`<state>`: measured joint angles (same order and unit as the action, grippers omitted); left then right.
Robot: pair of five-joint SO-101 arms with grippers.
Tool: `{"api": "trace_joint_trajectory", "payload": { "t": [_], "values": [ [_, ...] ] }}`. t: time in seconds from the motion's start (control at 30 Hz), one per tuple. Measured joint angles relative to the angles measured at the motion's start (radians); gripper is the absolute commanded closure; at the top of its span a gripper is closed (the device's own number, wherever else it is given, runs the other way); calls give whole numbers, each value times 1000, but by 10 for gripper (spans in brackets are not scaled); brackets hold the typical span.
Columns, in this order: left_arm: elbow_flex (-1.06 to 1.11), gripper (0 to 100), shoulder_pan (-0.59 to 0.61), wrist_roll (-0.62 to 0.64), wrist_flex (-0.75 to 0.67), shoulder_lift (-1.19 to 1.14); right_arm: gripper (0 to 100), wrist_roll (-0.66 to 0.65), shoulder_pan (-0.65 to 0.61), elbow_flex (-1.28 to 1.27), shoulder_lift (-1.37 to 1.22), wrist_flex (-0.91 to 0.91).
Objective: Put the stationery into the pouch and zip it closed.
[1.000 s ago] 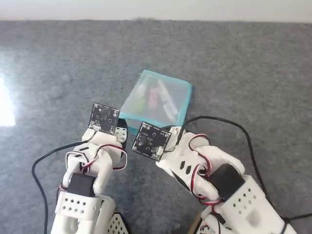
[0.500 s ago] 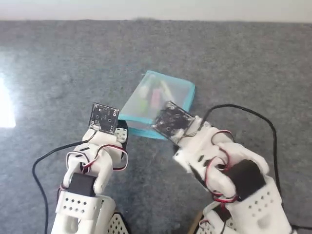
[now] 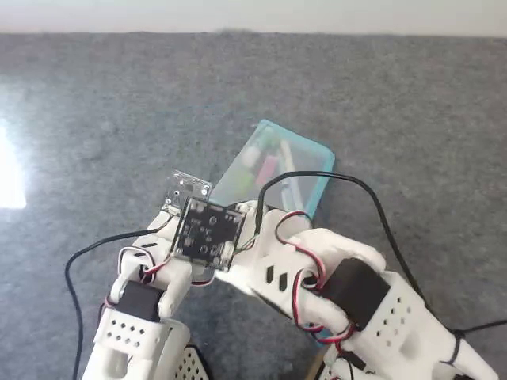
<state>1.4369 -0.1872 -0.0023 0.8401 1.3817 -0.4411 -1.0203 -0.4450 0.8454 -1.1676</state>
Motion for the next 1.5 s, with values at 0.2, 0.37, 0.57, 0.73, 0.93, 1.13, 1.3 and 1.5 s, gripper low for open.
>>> {"api": "trace_joint_trajectory", "payload": {
  "t": [0.2, 0.37, 0.57, 0.73, 0.93, 1.13, 1.3, 1.5],
  "values": [
    [0, 991, 12, 0, 0, 0, 985, -8, -20, 2, 9, -98],
    [-15, 991, 107, 0, 0, 0, 922, -74, 124, -124, 140, -166],
    [-48, 991, 155, 0, 37, 0, 783, -98, 253, -483, 373, -8],
    [-52, 991, 184, 0, 37, 0, 783, -98, 264, -766, 535, 124],
    [-52, 991, 186, 0, 37, 0, 782, -98, 264, -933, 697, 153],
    [-52, 991, 186, 0, 37, 0, 783, -98, 264, -1016, 781, 252],
    [-52, 991, 186, 0, 37, 0, 783, -98, 264, -1089, 778, 408],
    [-52, 991, 175, 0, 37, 0, 826, -127, 269, -1092, 715, 496]
  ]
}}
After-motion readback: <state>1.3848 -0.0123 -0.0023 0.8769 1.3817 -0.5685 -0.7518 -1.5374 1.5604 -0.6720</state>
